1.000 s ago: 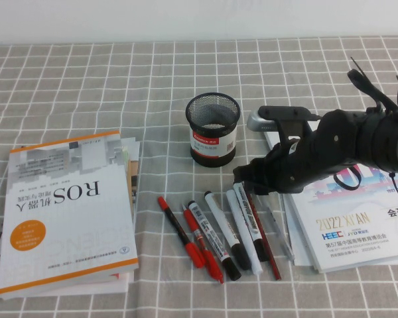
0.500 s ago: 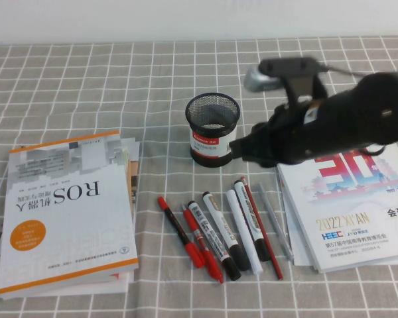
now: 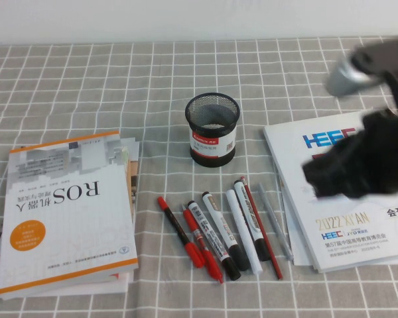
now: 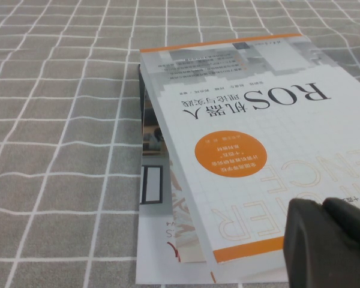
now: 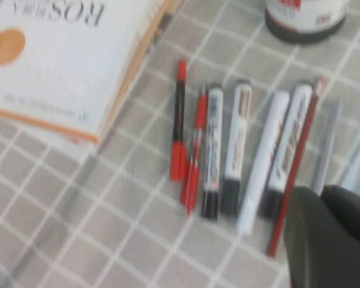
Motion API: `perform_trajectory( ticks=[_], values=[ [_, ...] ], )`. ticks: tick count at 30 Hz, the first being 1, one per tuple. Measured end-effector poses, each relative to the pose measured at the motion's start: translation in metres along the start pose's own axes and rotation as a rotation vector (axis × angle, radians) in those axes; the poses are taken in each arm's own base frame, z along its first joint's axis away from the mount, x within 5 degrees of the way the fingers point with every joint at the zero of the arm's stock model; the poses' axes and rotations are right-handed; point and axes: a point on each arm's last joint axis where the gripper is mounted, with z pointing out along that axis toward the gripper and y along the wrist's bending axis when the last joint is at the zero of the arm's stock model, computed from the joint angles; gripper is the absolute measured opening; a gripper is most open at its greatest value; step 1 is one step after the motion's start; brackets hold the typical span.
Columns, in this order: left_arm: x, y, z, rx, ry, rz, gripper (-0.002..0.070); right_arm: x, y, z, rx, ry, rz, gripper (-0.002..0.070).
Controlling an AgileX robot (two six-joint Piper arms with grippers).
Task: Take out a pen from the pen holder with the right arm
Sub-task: 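Take a marker out of the pen holder and lay it on the table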
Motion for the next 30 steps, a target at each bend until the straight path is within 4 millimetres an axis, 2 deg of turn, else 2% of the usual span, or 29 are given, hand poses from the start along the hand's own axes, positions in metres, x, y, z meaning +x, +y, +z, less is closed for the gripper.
perform_trajectory(
  ticks=[5,9,19,22,26,30],
  values=[
    [0.0,0.0,0.0,0.0,0.0,0.0,-0.0003,0.033,-0.003,-0.022,0.011,0.028,-0.017,-0.0012],
    [0.0,0.0,0.0,0.0,0.0,0.0,-0.0003,0.05,-0.007,-0.032,0.031,0.045,-0.037,-0.0012],
    [0.0,0.0,0.0,0.0,0.0,0.0,-0.0003,0.082,-0.022,-0.011,0.099,0.081,-0.077,-0.0013],
    [0.0,0.0,0.0,0.0,0.0,0.0,-0.0003,0.09,-0.03,-0.006,0.124,0.008,-0.081,-0.0012],
    [0.0,0.0,0.0,0.0,0.0,0.0,-0.0003,0.106,-0.051,-0.012,0.194,-0.164,-0.007,-0.0012],
    [0.0,0.0,0.0,0.0,0.0,0.0,-0.0003,0.146,-0.075,-0.021,0.322,-0.352,0.081,-0.0012]
  ],
)
